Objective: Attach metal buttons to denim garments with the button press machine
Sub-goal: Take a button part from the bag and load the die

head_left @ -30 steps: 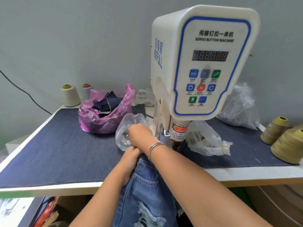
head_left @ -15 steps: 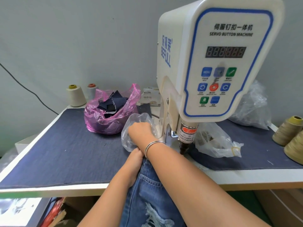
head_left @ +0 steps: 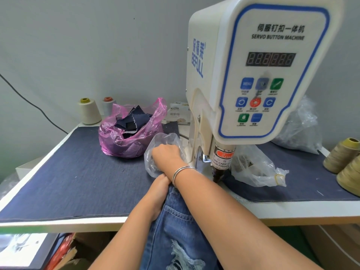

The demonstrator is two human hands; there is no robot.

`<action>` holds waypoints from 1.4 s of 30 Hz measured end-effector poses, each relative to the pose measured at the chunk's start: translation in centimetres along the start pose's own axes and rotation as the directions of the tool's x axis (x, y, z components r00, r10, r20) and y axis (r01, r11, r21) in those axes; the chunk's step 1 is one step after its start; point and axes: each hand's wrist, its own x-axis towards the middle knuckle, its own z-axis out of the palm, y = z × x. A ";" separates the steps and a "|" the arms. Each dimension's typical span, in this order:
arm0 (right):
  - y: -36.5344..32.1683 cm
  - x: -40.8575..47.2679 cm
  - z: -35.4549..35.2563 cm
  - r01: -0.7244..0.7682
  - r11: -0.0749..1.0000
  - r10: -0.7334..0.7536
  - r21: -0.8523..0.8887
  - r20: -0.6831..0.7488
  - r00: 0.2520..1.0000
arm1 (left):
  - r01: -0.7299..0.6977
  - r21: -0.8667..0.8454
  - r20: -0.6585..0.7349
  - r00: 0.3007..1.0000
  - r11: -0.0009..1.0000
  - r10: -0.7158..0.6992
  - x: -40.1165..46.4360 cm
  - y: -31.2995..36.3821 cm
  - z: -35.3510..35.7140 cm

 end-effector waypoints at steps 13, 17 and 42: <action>0.1 -0.7 -0.4 0.008 0.997 -0.001 0.072 -0.090 0.996 | -0.074 0.004 0.063 0.995 0.997 0.074 -0.1 -0.2 -0.1; 0.2 -1.6 -0.6 -0.014 0.985 0.037 0.169 -0.135 0.990 | -0.111 0.018 0.097 0.989 0.994 0.109 -0.2 -0.2 -0.1; -0.3 -6.2 -3.8 -0.130 0.905 0.125 0.405 0.039 0.991 | -0.203 0.286 0.010 0.978 0.936 0.209 0.2 -0.7 0.1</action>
